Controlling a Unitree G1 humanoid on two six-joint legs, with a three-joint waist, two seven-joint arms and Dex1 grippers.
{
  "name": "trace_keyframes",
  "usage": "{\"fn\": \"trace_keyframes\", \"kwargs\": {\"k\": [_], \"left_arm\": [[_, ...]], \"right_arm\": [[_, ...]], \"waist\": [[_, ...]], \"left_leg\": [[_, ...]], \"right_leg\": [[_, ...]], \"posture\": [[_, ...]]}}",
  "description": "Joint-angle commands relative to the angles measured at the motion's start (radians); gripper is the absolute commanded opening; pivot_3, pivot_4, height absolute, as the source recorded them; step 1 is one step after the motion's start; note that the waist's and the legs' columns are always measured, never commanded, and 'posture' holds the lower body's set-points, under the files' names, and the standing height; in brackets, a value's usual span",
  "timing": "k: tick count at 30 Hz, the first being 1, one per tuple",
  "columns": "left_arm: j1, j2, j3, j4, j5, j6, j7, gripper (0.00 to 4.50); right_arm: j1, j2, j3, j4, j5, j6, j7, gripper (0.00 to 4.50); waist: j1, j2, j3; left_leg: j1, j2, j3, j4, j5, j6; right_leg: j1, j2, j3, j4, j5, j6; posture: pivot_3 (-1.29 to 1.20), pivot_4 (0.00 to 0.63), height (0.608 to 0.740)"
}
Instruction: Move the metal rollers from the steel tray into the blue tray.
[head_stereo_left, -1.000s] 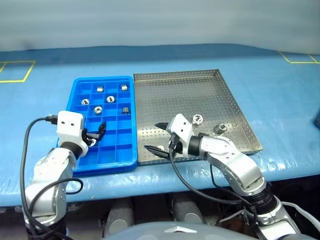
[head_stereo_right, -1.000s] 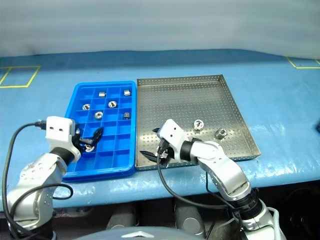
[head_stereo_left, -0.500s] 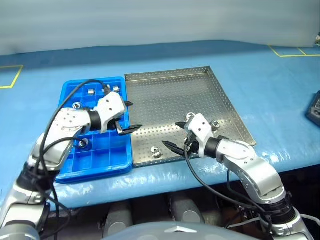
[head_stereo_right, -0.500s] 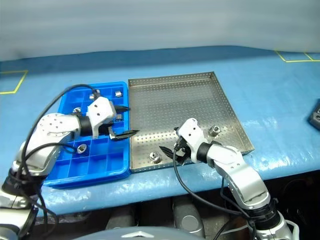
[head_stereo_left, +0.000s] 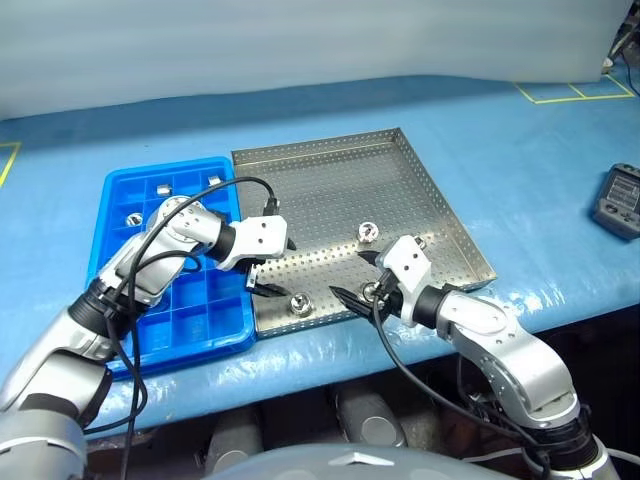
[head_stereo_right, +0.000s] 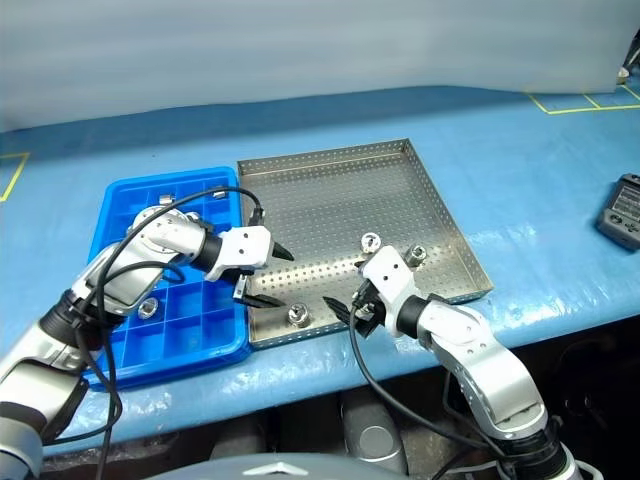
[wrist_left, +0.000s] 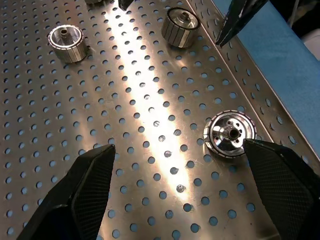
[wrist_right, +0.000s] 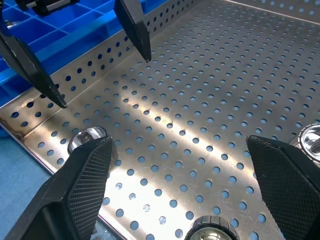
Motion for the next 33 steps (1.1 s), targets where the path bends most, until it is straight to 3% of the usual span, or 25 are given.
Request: {"fn": "trace_keyframes", "kwargs": {"k": [1, 20, 23, 29, 30, 33], "left_arm": [[-0.023, -0.017, -0.023, 0.004, 0.027, -0.029, -0.034, 4.44], [-0.041, -0.086, -0.144, 0.059, 0.189, -0.143, -0.117, 4.44], [-0.034, -0.083, -0.152, 0.060, 0.201, -0.151, -0.130, 3.86], [-0.017, -0.089, -0.146, 0.061, 0.211, -0.162, -0.134, 1.84], [-0.016, -0.088, -0.144, 0.060, 0.211, -0.162, -0.134, 1.66], [-0.016, -0.089, -0.131, 0.048, 0.202, -0.155, -0.131, 1.66]], "right_arm": [[0.008, 0.007, -0.022, -0.048, 0.014, 0.000, -0.014, 4.50], [0.032, 0.021, -0.033, -0.069, 0.021, -0.006, -0.051, 4.50], [0.036, 0.021, -0.038, -0.072, 0.020, -0.005, -0.055, 4.50], [0.038, 0.020, -0.039, -0.074, 0.021, -0.005, -0.059, 4.50], [0.038, 0.019, -0.039, -0.073, 0.021, -0.005, -0.059, 4.50], [0.035, 0.018, -0.039, -0.069, 0.022, -0.006, -0.056, 4.50]], "waist": [[-0.004, 0.000, 0.000], [-0.048, 0.000, 0.000], [-0.053, 0.000, 0.000], [-0.065, 0.000, 0.000], [-0.066, 0.000, 0.000], [-0.070, 0.000, 0.000]], "left_leg": [[0.000, 0.000, 0.000, 0.000, 0.000, 0.000], [0.000, 0.000, 0.000, 0.000, 0.000, 0.000], [0.000, 0.000, 0.000, 0.000, 0.000, 0.000], [0.000, 0.000, 0.000, 0.000, 0.000, 0.000], [0.000, 0.000, 0.000, 0.000, 0.000, 0.000], [0.000, 0.000, 0.000, 0.000, 0.000, 0.000]], "right_leg": [[0.000, 0.000, 0.000, 0.000, 0.000, 0.000], [0.000, 0.000, 0.000, 0.000, 0.000, 0.000], [0.000, 0.000, 0.000, 0.000, 0.000, 0.000], [0.000, 0.000, 0.000, 0.001, 0.000, 0.000], [0.000, 0.000, 0.000, 0.001, 0.000, 0.001], [0.000, 0.000, 0.000, 0.001, 0.000, 0.001]], "posture": [[-0.24, 0.150, 0.740], [-0.28, 0.150, 0.740], [-0.29, 0.150, 0.740], [-0.28, 0.150, 0.740], [-0.28, 0.150, 0.740], [-0.27, 0.150, 0.740]]}}
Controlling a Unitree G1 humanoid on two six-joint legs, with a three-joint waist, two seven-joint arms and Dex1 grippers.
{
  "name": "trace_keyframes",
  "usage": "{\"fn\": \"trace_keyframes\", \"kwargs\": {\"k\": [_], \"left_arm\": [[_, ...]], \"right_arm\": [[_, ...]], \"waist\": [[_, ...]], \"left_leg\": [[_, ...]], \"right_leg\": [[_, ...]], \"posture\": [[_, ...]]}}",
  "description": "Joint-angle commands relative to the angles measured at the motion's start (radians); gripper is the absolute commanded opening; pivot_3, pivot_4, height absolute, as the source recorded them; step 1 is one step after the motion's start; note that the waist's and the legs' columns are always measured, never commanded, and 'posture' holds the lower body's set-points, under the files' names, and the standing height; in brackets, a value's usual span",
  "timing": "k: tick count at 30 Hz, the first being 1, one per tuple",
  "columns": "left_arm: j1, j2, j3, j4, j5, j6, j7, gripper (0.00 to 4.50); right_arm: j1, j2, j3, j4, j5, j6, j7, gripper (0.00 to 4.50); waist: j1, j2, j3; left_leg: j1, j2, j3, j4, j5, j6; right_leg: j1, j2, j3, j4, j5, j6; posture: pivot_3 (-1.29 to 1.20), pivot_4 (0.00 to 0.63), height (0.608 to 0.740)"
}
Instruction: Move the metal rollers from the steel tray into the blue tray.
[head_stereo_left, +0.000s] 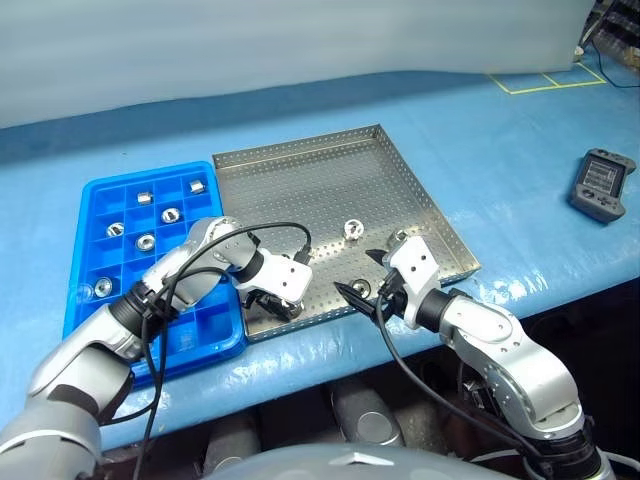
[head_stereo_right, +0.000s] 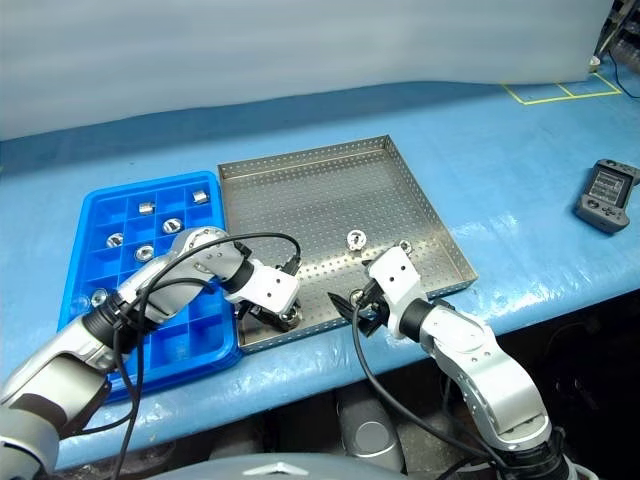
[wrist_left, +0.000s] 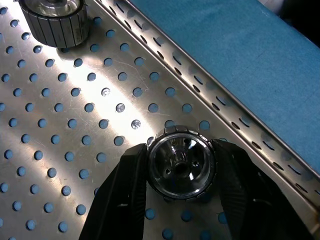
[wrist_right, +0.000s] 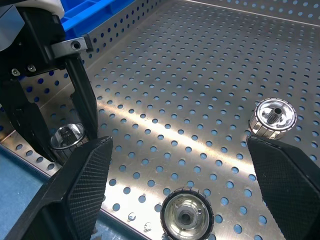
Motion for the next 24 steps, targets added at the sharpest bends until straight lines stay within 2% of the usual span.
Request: {"fn": "trace_keyframes", "kwargs": {"k": [1, 6, 14, 18, 24], "left_arm": [[0.002, -0.007, 0.033, -0.025, -0.016, 0.004, 0.001, 1.66], [-0.007, -0.030, 0.129, -0.066, -0.073, 0.080, 0.062, 1.66], [0.086, -0.130, 0.472, -0.218, -0.094, 0.348, 0.498, 1.66], [0.220, -0.189, 0.674, -0.423, -0.108, 0.488, 0.697, 1.66], [0.430, -0.299, 0.887, -0.746, -0.126, 0.679, 0.888, 1.66]], "right_arm": [[-0.004, 0.001, -0.017, -0.033, 0.014, -0.007, 0.002, 4.50], [-0.022, 0.001, -0.010, -0.020, 0.014, -0.012, 0.011, 4.50], [-0.105, 0.005, 0.027, 0.038, 0.011, -0.031, 0.058, 4.50], [-0.186, 0.017, 0.078, 0.098, 0.005, -0.054, 0.105, 4.50], [-0.312, 0.053, 0.186, 0.195, -0.014, -0.118, 0.199, 4.50]], "waist": [[-0.002, 0.000, 0.000], [0.000, 0.000, 0.000], [0.018, 0.000, 0.000], [0.046, 0.001, 0.000], [0.118, 0.001, 0.000]], "left_leg": [[0.000, 0.000, 0.000, 0.000, 0.000, 0.000], [0.000, 0.000, 0.000, 0.000, 0.000, 0.000], [0.001, 0.000, -0.001, 0.000, 0.000, 0.000], [0.001, 0.000, -0.001, 0.000, 0.000, 0.000], [0.001, 0.000, -0.002, 0.000, 0.000, 0.000]], "right_leg": [[0.000, 0.000, 0.000, 0.000, 0.000, 0.000], [0.000, 0.000, 0.000, 0.000, 0.000, 0.000], [0.000, 0.001, 0.000, 0.001, 0.001, 0.001], [0.000, 0.001, 0.000, 0.002, 0.001, 0.001], [0.001, 0.001, -0.001, 0.002, 0.001, 0.001]], "posture": [[-0.27, 0.150, 0.740], [-0.24, 0.150, 0.740], [-0.15, 0.150, 0.740], [-0.09, 0.150, 0.740], [0.00, 0.150, 0.740]]}}
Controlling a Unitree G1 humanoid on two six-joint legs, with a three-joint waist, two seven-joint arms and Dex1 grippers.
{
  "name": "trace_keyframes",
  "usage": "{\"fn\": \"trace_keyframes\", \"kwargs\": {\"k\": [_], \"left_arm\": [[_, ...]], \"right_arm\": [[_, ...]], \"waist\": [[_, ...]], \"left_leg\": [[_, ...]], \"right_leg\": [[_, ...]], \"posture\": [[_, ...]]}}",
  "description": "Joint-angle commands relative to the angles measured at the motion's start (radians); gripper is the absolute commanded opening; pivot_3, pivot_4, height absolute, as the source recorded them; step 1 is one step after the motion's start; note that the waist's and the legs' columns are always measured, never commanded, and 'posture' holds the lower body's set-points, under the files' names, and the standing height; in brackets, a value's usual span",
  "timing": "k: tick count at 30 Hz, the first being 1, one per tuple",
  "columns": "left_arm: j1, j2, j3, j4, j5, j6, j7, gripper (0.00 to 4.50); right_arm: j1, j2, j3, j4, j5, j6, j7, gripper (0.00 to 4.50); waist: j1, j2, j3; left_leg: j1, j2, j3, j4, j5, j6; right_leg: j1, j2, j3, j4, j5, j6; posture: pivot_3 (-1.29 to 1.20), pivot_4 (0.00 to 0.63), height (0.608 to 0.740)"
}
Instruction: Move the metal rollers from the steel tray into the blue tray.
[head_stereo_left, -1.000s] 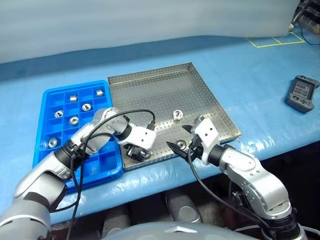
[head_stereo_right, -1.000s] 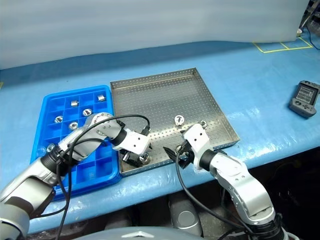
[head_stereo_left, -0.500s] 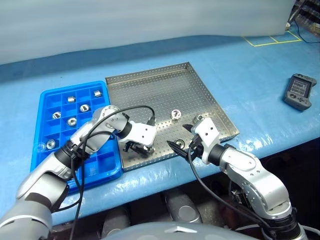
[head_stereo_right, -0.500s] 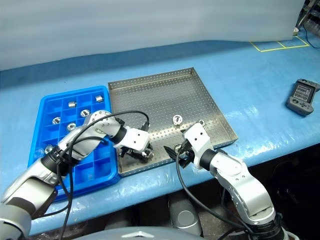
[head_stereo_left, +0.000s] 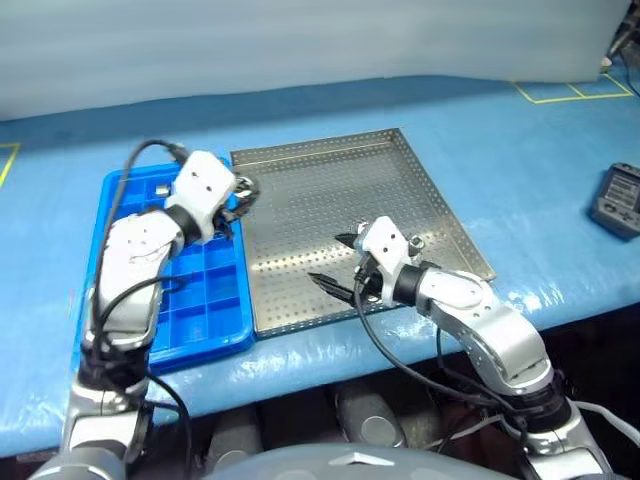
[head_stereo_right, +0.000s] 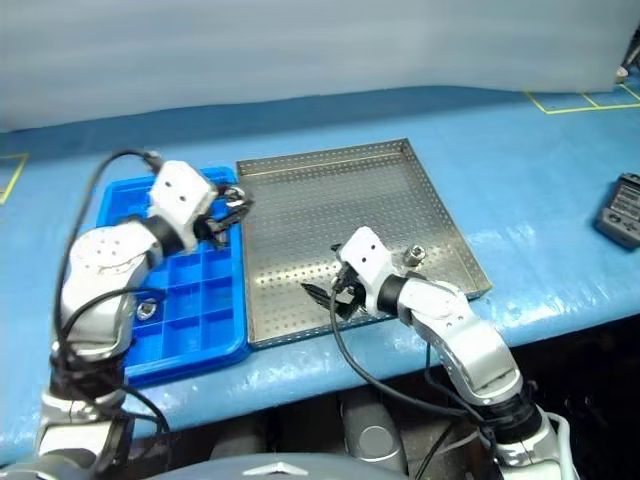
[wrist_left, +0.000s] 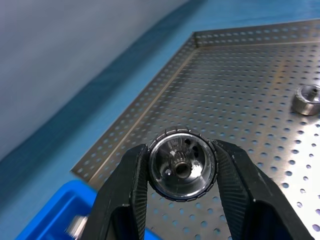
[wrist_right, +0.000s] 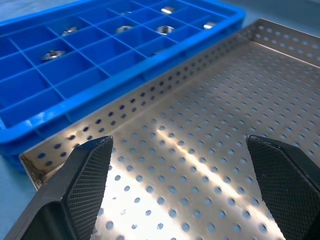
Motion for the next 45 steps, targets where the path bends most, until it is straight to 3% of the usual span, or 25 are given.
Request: {"fn": "trace_keyframes", "kwargs": {"k": [1, 8, 14, 22, 31, 39, 45], "left_arm": [[0.080, -0.054, 0.108, -0.207, -0.034, 0.098, 0.089, 1.66], [0.379, -0.119, 0.195, -0.445, 0.000, 0.218, 0.221, 1.66], [0.554, -0.182, 0.201, -0.471, -0.014, 0.188, 0.303, 1.66], [0.617, -0.236, 0.171, -0.421, -0.036, 0.188, 0.363, 1.66], [0.611, -0.261, 0.153, -0.414, -0.067, 0.339, 0.391, 1.66], [0.525, -0.259, 0.113, -0.421, -0.101, 0.308, 0.410, 4.33], [0.440, -0.260, 0.071, -0.345, -0.128, 0.109, 0.412, 4.46]], "right_arm": [[-0.061, 0.021, 0.048, 0.030, -0.007, -0.063, 0.059, 4.50], [-0.177, 0.093, 0.134, 0.153, -0.027, -0.144, 0.153, 4.50], [-0.218, 0.139, 0.174, 0.209, -0.036, -0.179, 0.213, 4.50], [-0.213, 0.161, 0.187, 0.210, -0.037, -0.180, 0.235, 4.50], [-0.173, 0.142, 0.165, 0.168, -0.029, -0.153, 0.211, 4.50], [-0.129, 0.138, 0.128, 0.134, -0.025, -0.106, 0.152, 4.50], [-0.072, 0.127, 0.031, 0.080, -0.057, -0.078, 0.026, 4.50]], "waist": [[0.030, 0.000, 0.000], [0.108, -0.001, 0.000], [0.164, -0.001, 0.000], [0.181, -0.001, -0.001], [0.181, -0.001, -0.001], [0.168, -0.001, -0.001], [0.158, -0.001, -0.001]], "left_leg": [[0.000, 0.000, 0.000, 0.000, 0.000, 0.000], [0.001, 0.000, 0.000, 0.002, 0.000, 0.000], [0.002, 0.000, -0.001, 0.003, 0.000, -0.001], [0.002, 0.000, -0.001, 0.004, 0.000, -0.001], [0.002, 0.000, 0.000, 0.003, 0.000, -0.001], [0.002, 0.000, 0.000, 0.003, 0.000, -0.001], [0.002, 0.000, 0.000, 0.003, 0.000, -0.001]], "right_leg": [[0.000, 0.000, 0.000, 0.000, 0.000, 0.000], [0.001, -0.001, -0.002, 0.000, 0.000, 0.000], [0.004, -0.001, -0.003, 0.000, -0.003, -0.006], [0.004, -0.001, -0.003, -0.001, -0.003, -0.007], [0.003, -0.001, -0.003, -0.001, -0.004, -0.008], [0.003, -0.001, -0.003, -0.001, -0.004, -0.008], [0.003, -0.001, -0.003, -0.001, -0.004, -0.008]], "posture": [[0.02, 0.150, 0.740], [0.15, 0.150, 0.740], [0.21, 0.150, 0.740], [0.20, 0.150, 0.740], [0.17, 0.150, 0.740], [0.12, 0.150, 0.740], [0.04, 0.150, 0.740]]}}
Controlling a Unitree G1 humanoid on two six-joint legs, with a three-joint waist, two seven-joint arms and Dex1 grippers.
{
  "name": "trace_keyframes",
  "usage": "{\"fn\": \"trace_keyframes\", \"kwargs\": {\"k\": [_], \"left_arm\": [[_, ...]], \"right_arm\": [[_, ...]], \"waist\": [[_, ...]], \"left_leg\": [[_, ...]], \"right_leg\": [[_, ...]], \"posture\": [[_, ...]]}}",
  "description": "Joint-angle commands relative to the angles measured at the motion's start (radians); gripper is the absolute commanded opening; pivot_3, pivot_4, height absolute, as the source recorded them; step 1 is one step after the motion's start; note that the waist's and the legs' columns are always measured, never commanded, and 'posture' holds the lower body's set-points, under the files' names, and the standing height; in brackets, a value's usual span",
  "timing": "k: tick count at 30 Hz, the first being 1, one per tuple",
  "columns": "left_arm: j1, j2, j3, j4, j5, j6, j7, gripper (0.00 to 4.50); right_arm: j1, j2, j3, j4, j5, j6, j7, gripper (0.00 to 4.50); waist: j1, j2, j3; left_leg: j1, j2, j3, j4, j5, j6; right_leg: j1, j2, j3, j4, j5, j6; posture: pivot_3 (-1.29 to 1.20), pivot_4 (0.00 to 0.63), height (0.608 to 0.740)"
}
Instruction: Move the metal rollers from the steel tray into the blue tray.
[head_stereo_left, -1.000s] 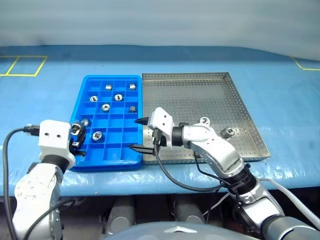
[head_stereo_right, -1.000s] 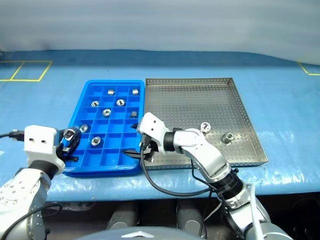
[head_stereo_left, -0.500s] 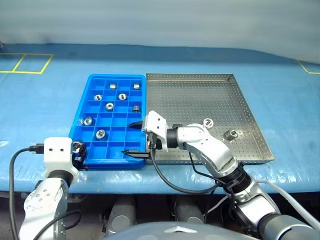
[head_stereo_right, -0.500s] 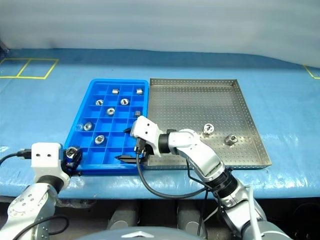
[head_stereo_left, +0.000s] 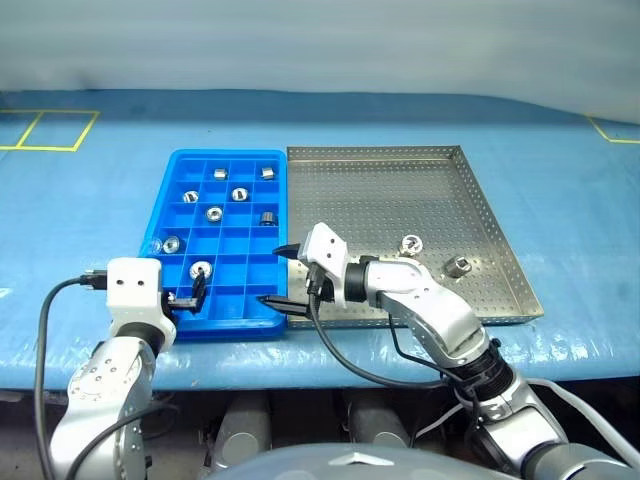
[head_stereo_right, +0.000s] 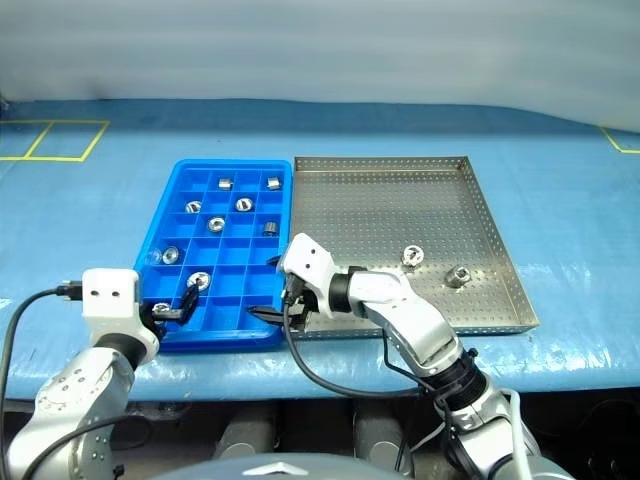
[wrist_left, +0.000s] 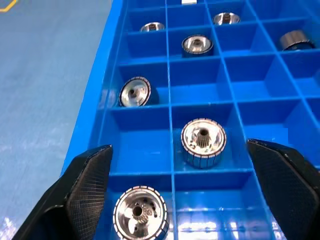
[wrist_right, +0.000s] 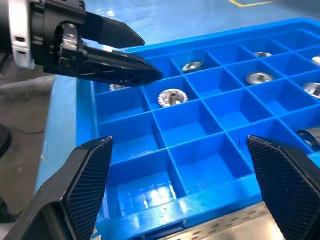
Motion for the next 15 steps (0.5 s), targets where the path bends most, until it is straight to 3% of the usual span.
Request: {"fn": "trace_keyframes", "kwargs": {"k": [1, 7, 15], "left_arm": [[-0.037, -0.002, -0.041, 0.043, -0.010, -0.156, 0.004, 4.46], [-0.064, 0.007, -0.188, 0.173, 0.029, -0.461, -0.004, 4.46], [-0.068, 0.052, -0.364, 0.269, -0.064, -0.574, -0.167, 4.46]], "right_arm": [[0.024, -0.005, -0.091, -0.063, -0.025, 0.015, -0.096, 4.50], [0.061, 0.002, -0.202, -0.068, -0.050, 0.057, -0.229, 4.50], [0.033, 0.054, -0.313, 0.017, -0.145, 0.162, -0.468, 4.50]], "waist": [[-0.005, 0.000, 0.000], [-0.033, 0.000, 0.000], [-0.086, 0.000, 0.000]], "left_leg": [[0.000, 0.000, 0.000, 0.000, 0.000, 0.000], [-0.001, 0.000, 0.002, 0.000, 0.000, 0.000], [-0.002, 0.000, 0.003, -0.001, 0.000, 0.000]], "right_leg": [[0.000, 0.000, 0.000, 0.000, 0.000, 0.000], [-0.001, -0.001, 0.001, -0.001, 0.000, 0.001], [-0.002, 0.000, 0.003, -0.001, 0.001, 0.001]], "posture": [[0.02, 0.150, 0.740], [-0.05, 0.150, 0.740], [-0.09, 0.150, 0.740]]}}
